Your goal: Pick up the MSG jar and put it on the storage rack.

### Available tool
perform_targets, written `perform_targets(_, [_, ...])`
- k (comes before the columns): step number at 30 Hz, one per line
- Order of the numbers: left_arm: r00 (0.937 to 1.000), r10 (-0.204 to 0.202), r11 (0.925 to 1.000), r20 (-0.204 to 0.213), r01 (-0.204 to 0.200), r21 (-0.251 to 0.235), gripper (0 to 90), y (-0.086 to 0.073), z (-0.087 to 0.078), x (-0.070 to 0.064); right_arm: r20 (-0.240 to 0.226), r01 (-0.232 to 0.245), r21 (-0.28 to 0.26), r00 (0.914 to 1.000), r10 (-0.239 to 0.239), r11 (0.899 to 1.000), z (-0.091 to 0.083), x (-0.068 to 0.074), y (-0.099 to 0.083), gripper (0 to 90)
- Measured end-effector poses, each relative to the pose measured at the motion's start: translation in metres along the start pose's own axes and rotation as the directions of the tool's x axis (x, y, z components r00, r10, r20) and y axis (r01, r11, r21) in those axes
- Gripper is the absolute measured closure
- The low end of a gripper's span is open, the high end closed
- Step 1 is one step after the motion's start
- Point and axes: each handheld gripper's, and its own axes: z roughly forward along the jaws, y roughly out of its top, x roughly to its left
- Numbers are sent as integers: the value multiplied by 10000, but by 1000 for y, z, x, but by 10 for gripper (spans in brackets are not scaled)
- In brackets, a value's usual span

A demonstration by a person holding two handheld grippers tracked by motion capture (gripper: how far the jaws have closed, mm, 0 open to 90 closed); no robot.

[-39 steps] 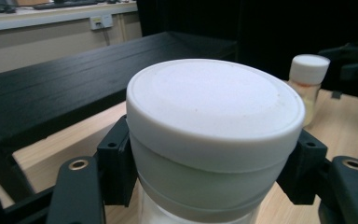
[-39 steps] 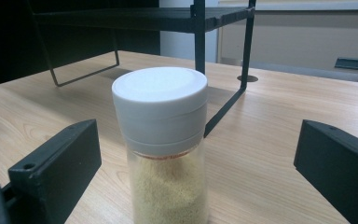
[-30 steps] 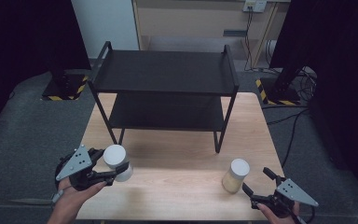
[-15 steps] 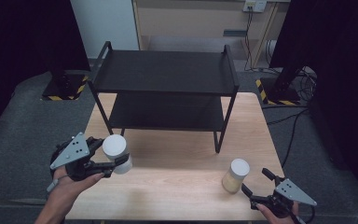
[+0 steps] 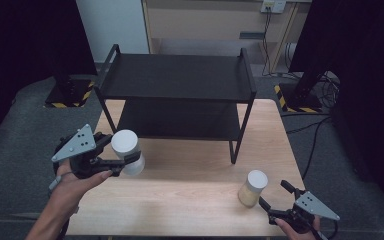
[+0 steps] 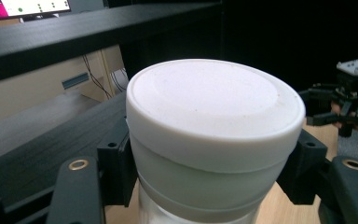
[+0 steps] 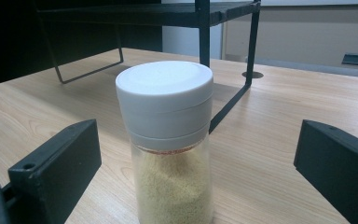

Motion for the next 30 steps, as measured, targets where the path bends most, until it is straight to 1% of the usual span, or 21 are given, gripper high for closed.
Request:
perform_targets(2, [10000, -4, 10000, -18, 4, -61, 331, 6, 1, 3, -8, -11, -6, 10000, 11, 10000, -1, 0, 0, 11])
perform_targets(4, [10000, -15, 9999, -14, 15, -99, 331, 8, 1, 4, 0, -47, -36, 10000, 47, 10000, -1, -1, 0, 12])
perform_targets(7, [9998, 187, 9997, -112, -188, -132, 331, 20, 0, 4, 10, -77, -60, 10000, 77, 10000, -2, -1, 0, 12])
perform_targets(8, [9998, 187, 9997, -112, -188, -132, 331, 20, 0, 4, 10, -77, -60, 10000, 77, 10000, -2, -1, 0, 12])
perform_targets(9, [9999, 127, 9996, -109, -130, -237, 331, 26, -1, 5, 4, -85, -52, 10000, 85, 10000, -2, -1, 0, 12])
perform_targets(10, [9999, 127, 9996, -109, -130, -237, 331, 26, -1, 5, 4, -85, -52, 10000, 85, 10000, -2, -1, 0, 12])
perform_targets(11, [9999, 110, 9995, -122, -113, -283, 331, 32, -2, 6, 3, -107, -49, 9999, 107, 9999, -2, -1, -1, 12])
perform_targets(13, [9999, 103, 9995, -127, -107, -306, 331, 35, -2, 7, -9, -128, -37, 9999, 128, 9999, -2, -1, -1, 12])
perform_targets(15, [10000, 73, 9992, -64, -76, -390, 331, 43, -3, 9, -20, -126, -26, 9999, 126, 9999, -2, -1, -1, 13])
perform_targets(16, [10000, 73, 9992, -64, -76, -390, 331, 43, -3, 9, -20, -126, -26, 9999, 126, 9999, -2, -1, -1, 13])
perform_targets(17, [9999, 139, 9990, -54, -141, -415, 331, 49, -3, 10, -18, -134, -36, 9999, 134, 9999, -2, -2, -1, 13])
perform_targets(18, [9999, 139, 9990, -54, -141, -415, 331, 49, -3, 10, -19, -139, -36, 9999, 139, 9999, -2, -2, -1, 13])
perform_targets(19, [9999, 161, 9989, -49, -163, -449, 331, 55, -3, 12, -15, -147, -35, 9999, 147, 9999, -2, -2, -1, 13])
perform_targets(21, [9999, 152, 9986, -31, -153, -504, 331, 62, -2, 14, -26, -182, -27, 9998, 182, 9998, -2, -2, -1, 13])
perform_targets(22, [9999, 152, 9986, -31, -153, -504, 331, 62, -2, 14, -26, -182, -27, 9998, 182, 9998, -2, -2, -1, 13])
perform_targets(23, [9998, 173, 9985, -25, -174, -516, 331, 68, -1, 16, -42, -183, -21, 9998, 183, 9998, -2, -1, -1, 13])
perform_targets(24, [9998, 173, 9985, -25, -174, -516, 331, 68, -1, 16, -51, -194, -26, 9998, 194, 9998, -1, -1, -1, 13])
perform_targets(25, [9997, 241, 9983, -32, -242, -529, 331, 75, 0, 18, -56, -190, -24, 9998, 190, 9998, -1, -2, -1, 13])
perform_targets(26, [9997, 244, 9981, -22, -245, -558, 331, 78, 1, 19, -58, -196, -26, 9998, 196, 9998, -1, -2, -1, 14])
perform_targets(27, [9997, 244, 9981, -22, -245, -558, 331, 78, 1, 19, -59, -207, -27, 9998, 207, 9998, -1, -2, -1, 13])
perform_targets(30, [9997, 227, 9976, 42, -224, -651, 331, 87, 4, 23, -57, -232, -34, 9997, 231, 9997, -2, -2, -2, 14])
